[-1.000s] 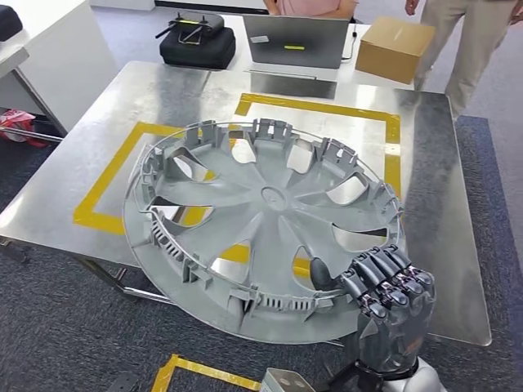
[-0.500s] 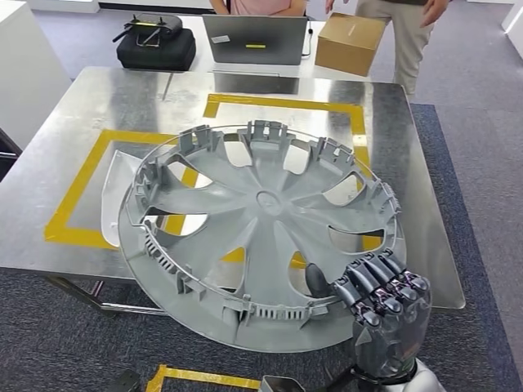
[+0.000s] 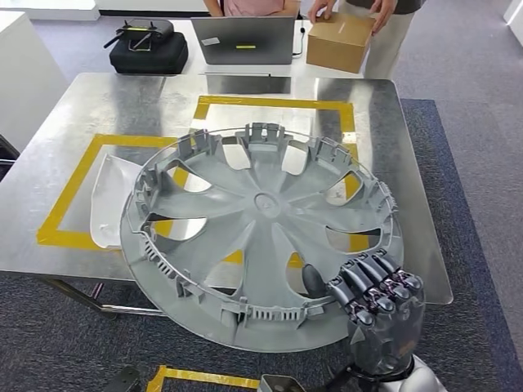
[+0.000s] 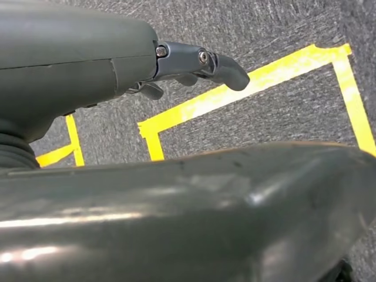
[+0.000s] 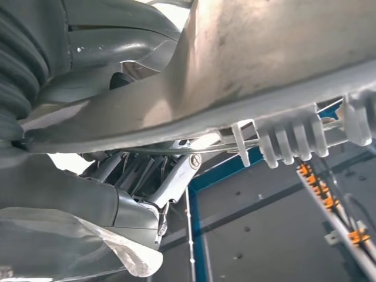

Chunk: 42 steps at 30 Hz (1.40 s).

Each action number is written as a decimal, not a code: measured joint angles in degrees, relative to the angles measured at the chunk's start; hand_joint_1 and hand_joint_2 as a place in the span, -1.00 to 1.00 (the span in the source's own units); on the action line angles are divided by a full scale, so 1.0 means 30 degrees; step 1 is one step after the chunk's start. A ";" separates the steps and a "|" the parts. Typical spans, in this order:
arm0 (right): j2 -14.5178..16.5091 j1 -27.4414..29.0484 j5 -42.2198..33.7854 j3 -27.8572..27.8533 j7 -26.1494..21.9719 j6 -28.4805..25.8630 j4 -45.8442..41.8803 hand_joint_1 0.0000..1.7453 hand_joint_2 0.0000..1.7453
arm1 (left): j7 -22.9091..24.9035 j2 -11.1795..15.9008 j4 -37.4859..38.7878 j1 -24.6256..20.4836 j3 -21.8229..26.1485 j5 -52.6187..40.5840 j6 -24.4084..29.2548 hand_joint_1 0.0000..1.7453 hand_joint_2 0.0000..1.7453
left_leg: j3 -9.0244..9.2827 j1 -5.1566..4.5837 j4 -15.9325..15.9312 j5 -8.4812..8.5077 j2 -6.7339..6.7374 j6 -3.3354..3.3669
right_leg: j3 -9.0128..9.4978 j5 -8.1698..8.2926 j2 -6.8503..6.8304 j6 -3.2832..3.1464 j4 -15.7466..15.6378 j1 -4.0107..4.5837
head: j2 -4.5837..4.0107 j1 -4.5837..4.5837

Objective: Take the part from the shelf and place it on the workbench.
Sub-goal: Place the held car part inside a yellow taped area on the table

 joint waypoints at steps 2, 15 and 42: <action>0.0000 -0.0004 -0.0002 -0.0024 0.0037 0.0000 0.0338 1.00 1.00 | -0.0173 -0.0151 0.0479 -0.0193 -0.0126 0.0000 0.0038 -1.00 -1.00 | -0.0004 0.0004 -0.0004 0.0003 0.0000 -0.0047 | 0.0001 0.0001 -0.0002 -0.0004 0.0004 0.0005 | 0.0000 0.0002; -0.0229 -0.2416 -0.3180 -0.0126 0.2241 0.0015 0.7597 1.00 1.00 | -0.1721 -0.1091 0.5418 -0.2443 -0.0625 -0.0273 -0.0709 -1.00 -1.00 | -0.0060 -0.0067 0.0077 0.0025 -0.0003 -0.0078 | 0.0000 0.0103 -0.0024 0.0010 0.0003 -0.0068 | 0.0000 0.0009; -0.1115 -0.7085 -0.4344 -0.0324 0.1442 0.4510 1.3646 0.50 0.50 | -0.1461 -0.1496 0.7791 -0.4185 -0.0663 -0.1373 -0.0669 -1.00 -0.50 | -0.0068 -0.0090 0.0100 0.0044 -0.0001 -0.0081 | -0.0017 0.0129 -0.0012 0.0023 0.0003 -0.0095 | 0.0000 0.0004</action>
